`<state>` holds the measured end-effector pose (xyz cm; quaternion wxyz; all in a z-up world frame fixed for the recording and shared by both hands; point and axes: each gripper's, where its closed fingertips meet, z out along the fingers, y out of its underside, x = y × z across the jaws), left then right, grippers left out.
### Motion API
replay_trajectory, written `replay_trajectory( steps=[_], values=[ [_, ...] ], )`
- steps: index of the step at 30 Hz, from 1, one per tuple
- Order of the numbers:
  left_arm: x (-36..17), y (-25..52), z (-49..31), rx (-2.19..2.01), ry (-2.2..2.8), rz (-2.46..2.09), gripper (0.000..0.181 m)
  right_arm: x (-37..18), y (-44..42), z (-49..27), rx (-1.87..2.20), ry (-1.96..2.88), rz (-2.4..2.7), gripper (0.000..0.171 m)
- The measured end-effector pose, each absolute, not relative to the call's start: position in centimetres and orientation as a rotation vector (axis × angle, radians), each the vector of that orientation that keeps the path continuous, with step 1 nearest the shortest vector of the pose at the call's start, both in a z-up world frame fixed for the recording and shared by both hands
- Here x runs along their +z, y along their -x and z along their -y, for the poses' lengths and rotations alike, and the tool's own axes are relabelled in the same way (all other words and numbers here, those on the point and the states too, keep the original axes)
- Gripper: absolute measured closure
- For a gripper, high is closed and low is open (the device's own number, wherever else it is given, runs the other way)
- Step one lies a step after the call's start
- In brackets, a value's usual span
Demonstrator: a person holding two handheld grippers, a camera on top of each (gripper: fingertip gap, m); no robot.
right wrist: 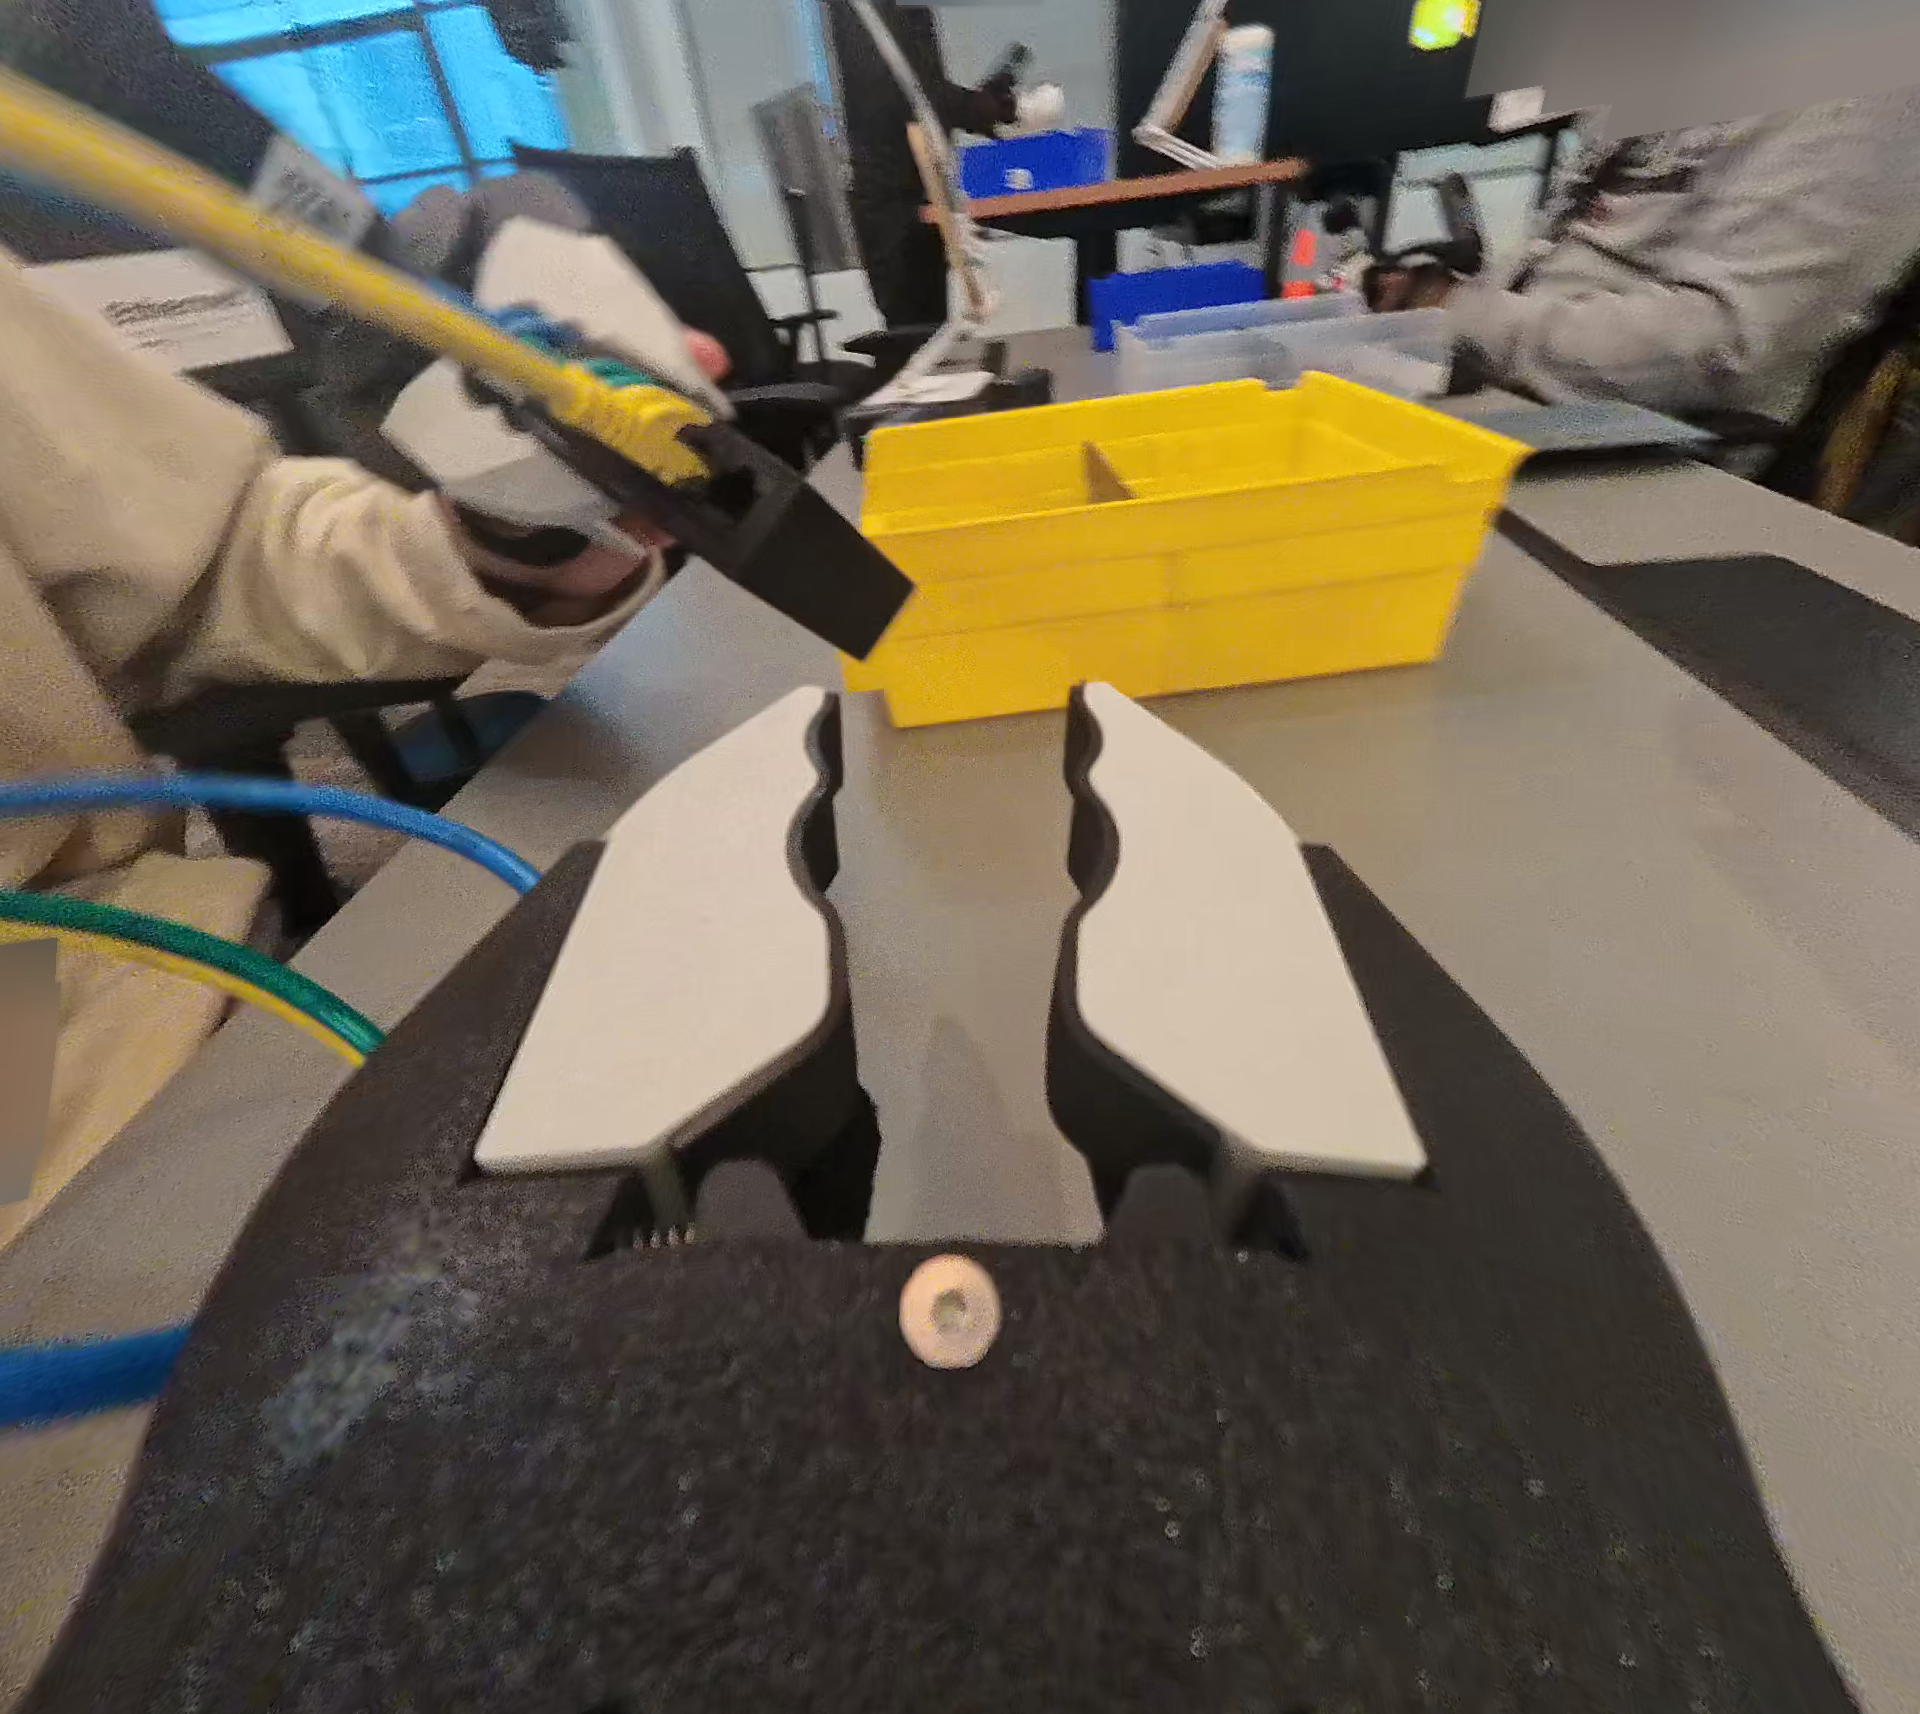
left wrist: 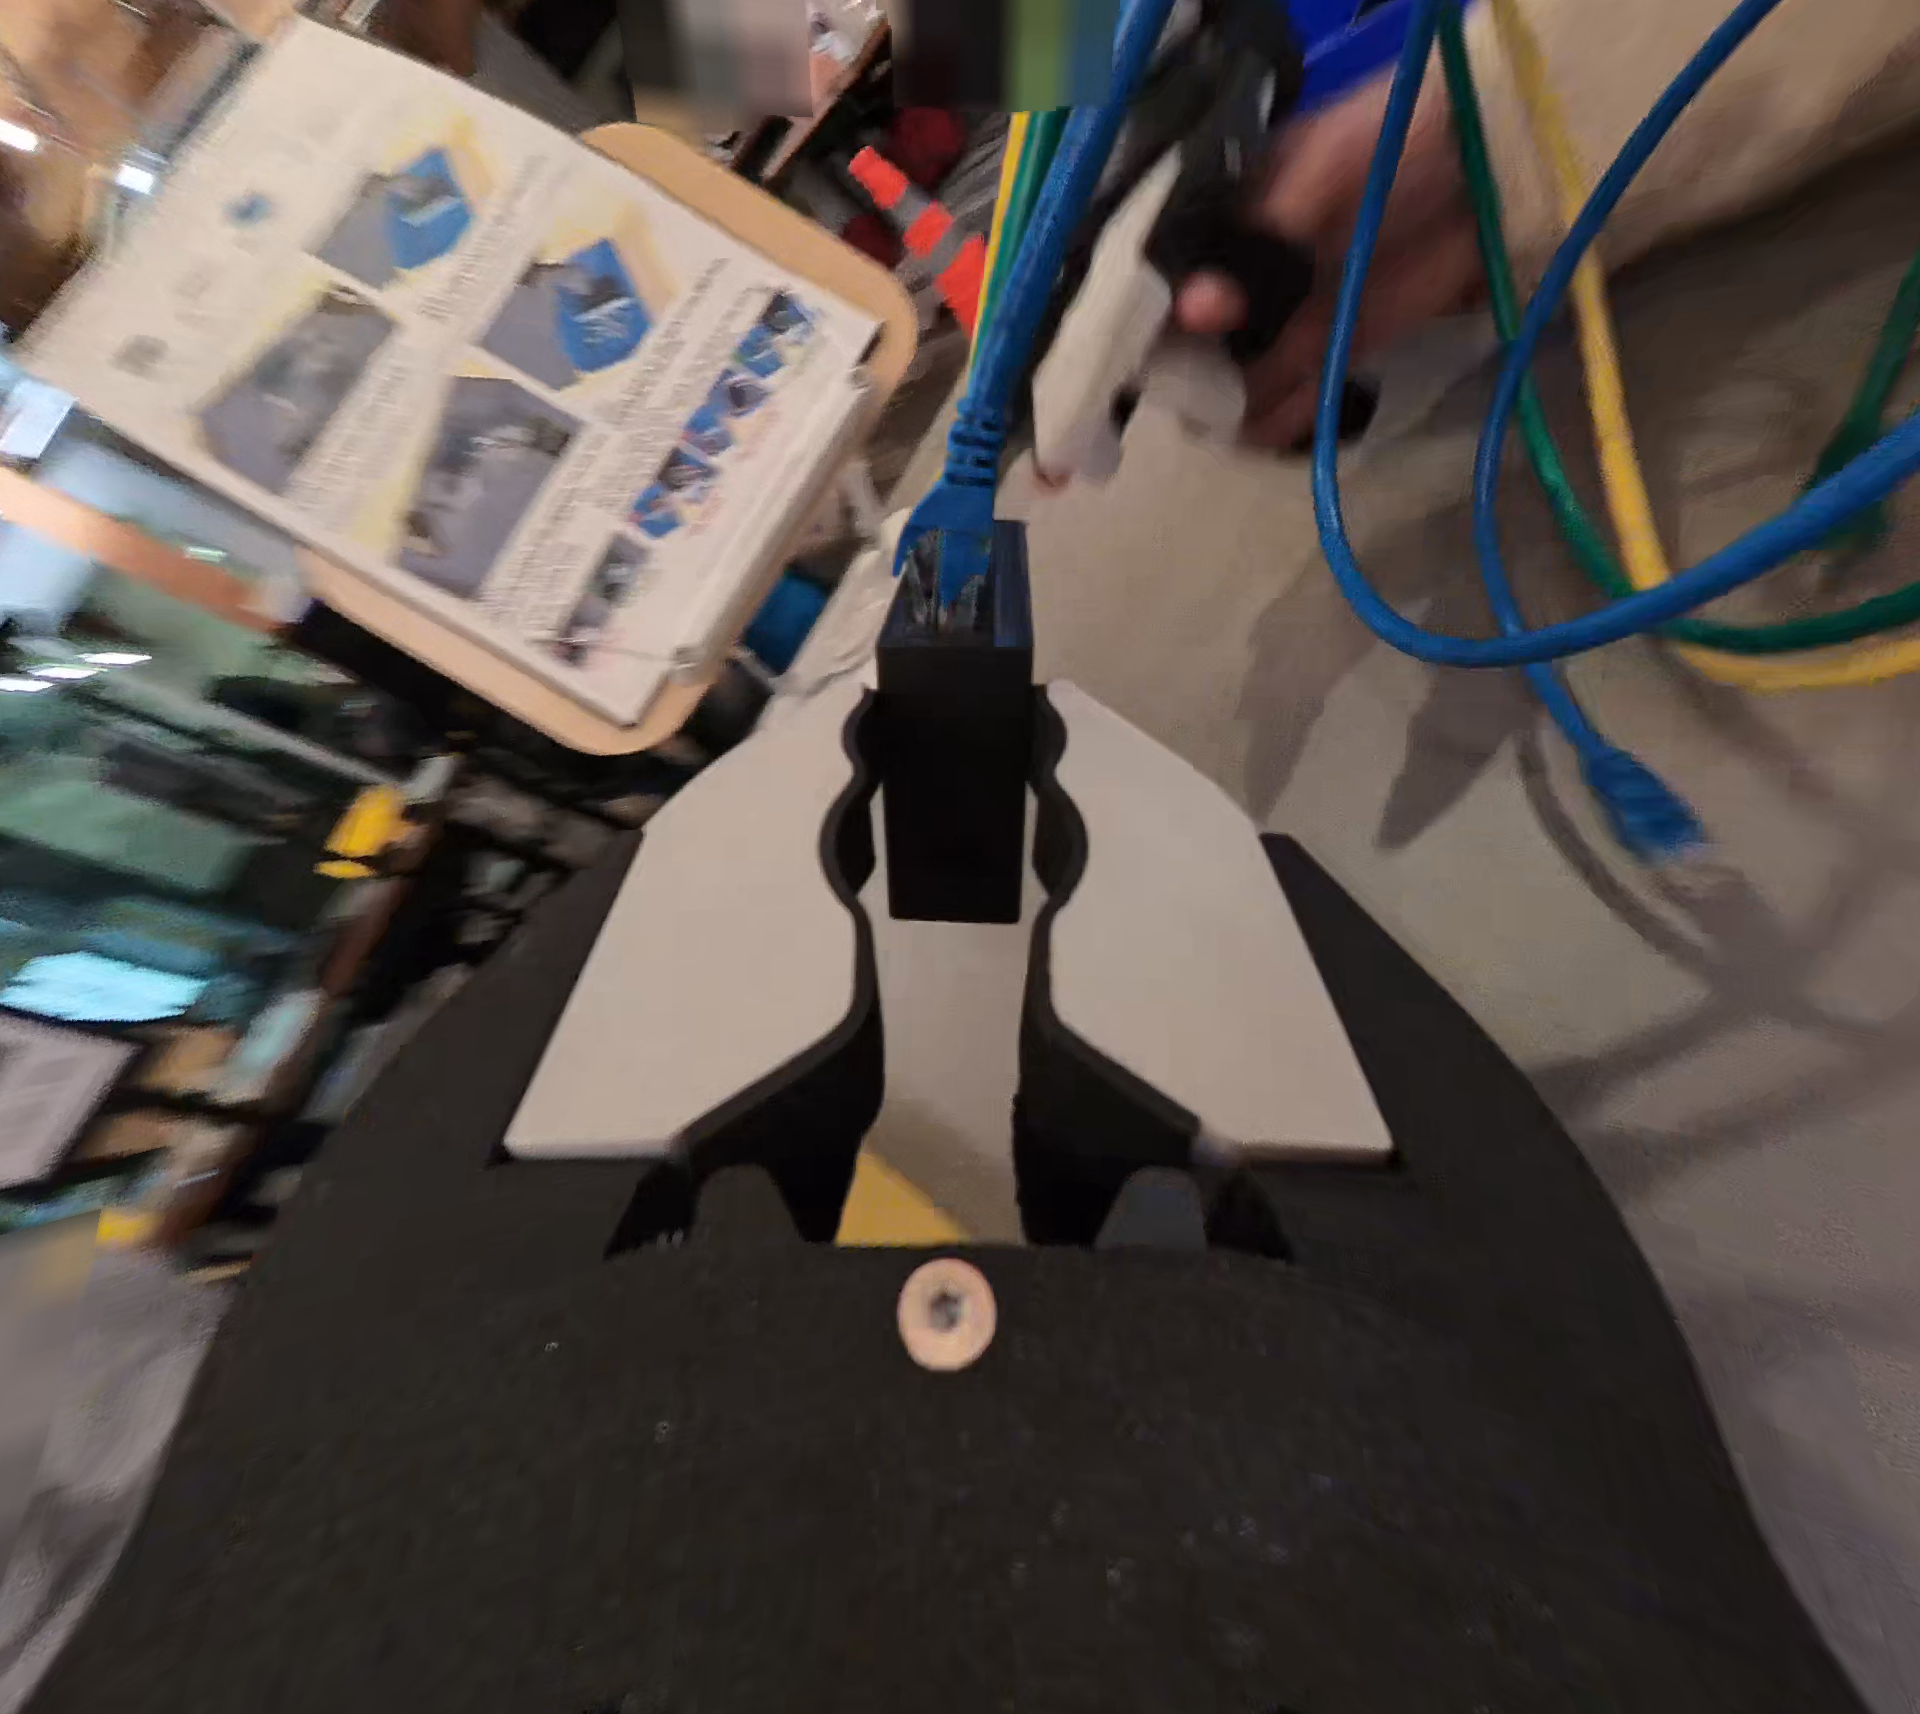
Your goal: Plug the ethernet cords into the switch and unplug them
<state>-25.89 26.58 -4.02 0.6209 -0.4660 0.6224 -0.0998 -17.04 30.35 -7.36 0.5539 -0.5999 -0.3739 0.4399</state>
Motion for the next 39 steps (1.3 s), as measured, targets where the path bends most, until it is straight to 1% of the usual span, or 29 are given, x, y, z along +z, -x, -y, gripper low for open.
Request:
replay_trajectory(
  steps=[2,5,7,8,9,10,11,14,17,18,20,23,24,25,27,28,30,35,39],
  values=[
    [-3.9,27.0,-27.0,-0.032,1.017,-1.419,0.155,-4.8,14.8,-31.6,1.028,1.456,0.758,0.138],
    [-4.3,28.0,-27.2,0.183,0.953,-1.397,0.155,0.9,12.2,-32.3,1.003,1.456,0.591,0.135],
    [-4.6,28.3,-27.4,0.282,0.943,-1.385,0.155,4.6,11.0,-31.1,0.912,1.46,0.592,0.138],
    [-4.5,28.3,-27.6,0.32,0.937,-1.373,0.155,6.0,10.9,-30.1,0.848,1.472,0.609,0.142],
    [-4.5,28.3,-27.7,0.352,0.936,-1.361,0.155,6.9,11.3,-28.9,0.788,1.49,0.638,0.15],
    [-4.5,28.3,-27.9,0.382,0.943,-1.35,0.155,7.0,12.4,-27.6,0.745,1.524,0.686,0.154],
    [-4.5,28.2,-28.1,0.41,0.949,-1.339,0.155,6.3,14.4,-26.0,0.748,1.568,0.755,0.155],
    [-4.6,28.0,-28.3,0.493,0.933,-1.328,0.155,0.8,20.9,-21.8,0.869,1.737,0.847,0.141],
    [-4.9,27.3,-27.6,0.533,0.884,-1.344,0.155,-3.6,21.8,-22.1,0.573,1.781,0.85,0.139],
    [-5.1,27.0,-27.4,0.55,0.869,-1.35,0.155,-4.1,21.7,-22.3,0.503,1.787,0.857,0.137],
    [-5.2,26.3,-26.9,0.58,0.835,-1.358,0.155,-4.3,22.2,-22.2,0.479,1.801,0.868,0.141],
    [-5.4,25.1,-26.0,0.629,0.772,-1.372,0.155,-5.9,22.2,-22.8,0.376,1.885,0.872,0.137],
    [-5.4,24.8,-25.6,0.638,0.749,-1.374,0.155,-6.1,22.1,-23.0,0.355,1.894,0.86,0.139],
    [-5.5,24.5,-25.2,0.65,0.726,-1.376,0.155,-6.5,22.0,-23.1,0.355,1.912,0.847,0.139],
    [-5.8,24.0,-24.5,0.674,0.681,-1.388,0.155,-7.6,22.3,-23.0,0.419,1.962,0.844,0.145],
    [-5.9,23.8,-24.3,0.685,0.67,-1.39,0.156,-7.8,22.5,-23.0,0.468,1.965,0.829,0.153],
    [-6.1,23.8,-24.5,0.704,0.681,-1.392,0.155,-8.0,22.6,-22.9,0.514,1.943,0.827,0.156],
    [-5.6,24.1,-23.8,0.671,0.648,-1.366,0.155,-7.6,23.2,-22.0,0.512,1.863,0.939,0.158],
    [-5.8,24.1,-24.1,0.675,0.678,-1.368,0.154,-7.8,23.0,-21.9,0.503,1.893,0.956,0.159]
  ],
)
